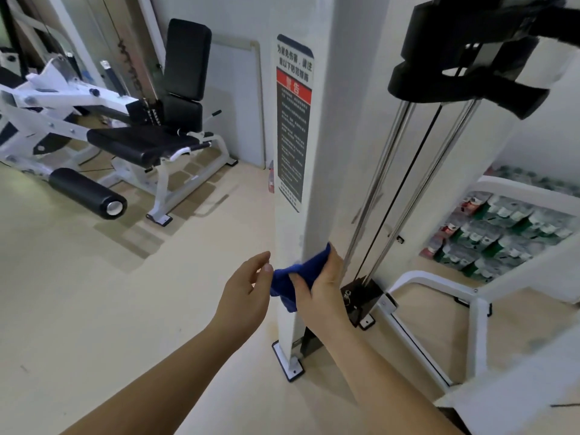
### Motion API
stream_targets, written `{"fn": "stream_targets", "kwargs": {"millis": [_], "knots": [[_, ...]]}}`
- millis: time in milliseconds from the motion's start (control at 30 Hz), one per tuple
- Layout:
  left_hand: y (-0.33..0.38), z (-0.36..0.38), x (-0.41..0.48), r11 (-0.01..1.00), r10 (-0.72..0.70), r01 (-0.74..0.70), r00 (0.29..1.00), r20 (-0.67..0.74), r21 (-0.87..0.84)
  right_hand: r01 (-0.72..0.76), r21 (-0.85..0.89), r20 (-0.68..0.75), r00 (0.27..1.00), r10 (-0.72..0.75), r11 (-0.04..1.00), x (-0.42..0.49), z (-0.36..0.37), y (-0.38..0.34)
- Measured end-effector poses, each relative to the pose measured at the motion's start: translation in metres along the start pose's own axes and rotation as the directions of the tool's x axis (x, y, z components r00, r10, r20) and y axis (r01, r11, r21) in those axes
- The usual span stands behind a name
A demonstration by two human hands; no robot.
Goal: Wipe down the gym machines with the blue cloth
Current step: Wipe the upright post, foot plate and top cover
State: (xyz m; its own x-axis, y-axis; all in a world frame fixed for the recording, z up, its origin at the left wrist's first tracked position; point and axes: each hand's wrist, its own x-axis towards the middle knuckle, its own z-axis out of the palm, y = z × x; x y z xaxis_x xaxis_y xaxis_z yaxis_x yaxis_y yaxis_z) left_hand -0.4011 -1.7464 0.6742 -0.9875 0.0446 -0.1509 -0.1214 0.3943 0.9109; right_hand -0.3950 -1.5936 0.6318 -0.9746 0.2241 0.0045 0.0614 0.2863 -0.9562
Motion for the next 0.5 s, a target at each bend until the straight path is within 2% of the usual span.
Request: {"fn": "stream_targets", "kwargs": {"millis": [67,133,233,333,400,500], "knots": [[0.003,0.001,-0.001,0.999,0.029,-0.029,1.0,-0.004,0.035,0.14,0.007,-0.088,0.986,-0.139,0.99,0.004,-0.011,-0.029],[0.005,0.002,0.002,0.998,0.034,-0.034,0.999,-0.014,0.047,0.294,-0.041,-0.188,0.936,-0.296,0.955,0.013,-0.021,-0.06],[0.006,0.002,0.007,1.0,0.016,-0.016,1.0,0.001,0.02,0.342,-0.153,-0.216,0.904,-0.369,0.927,0.016,-0.022,-0.075],[0.004,-0.005,0.011,0.997,0.053,-0.055,0.998,0.044,0.045,0.226,-0.171,-0.182,0.949,-0.256,0.959,0.007,-0.008,-0.046],[-0.003,-0.011,0.016,0.997,0.047,-0.053,0.995,0.087,0.064,0.083,-0.161,-0.144,0.984,-0.107,0.983,-0.003,0.006,-0.017],[-0.012,-0.021,0.017,0.994,0.034,-0.05,0.987,0.159,0.096,-0.08,-0.105,-0.094,0.993,0.07,0.991,-0.011,0.014,0.012]]}}
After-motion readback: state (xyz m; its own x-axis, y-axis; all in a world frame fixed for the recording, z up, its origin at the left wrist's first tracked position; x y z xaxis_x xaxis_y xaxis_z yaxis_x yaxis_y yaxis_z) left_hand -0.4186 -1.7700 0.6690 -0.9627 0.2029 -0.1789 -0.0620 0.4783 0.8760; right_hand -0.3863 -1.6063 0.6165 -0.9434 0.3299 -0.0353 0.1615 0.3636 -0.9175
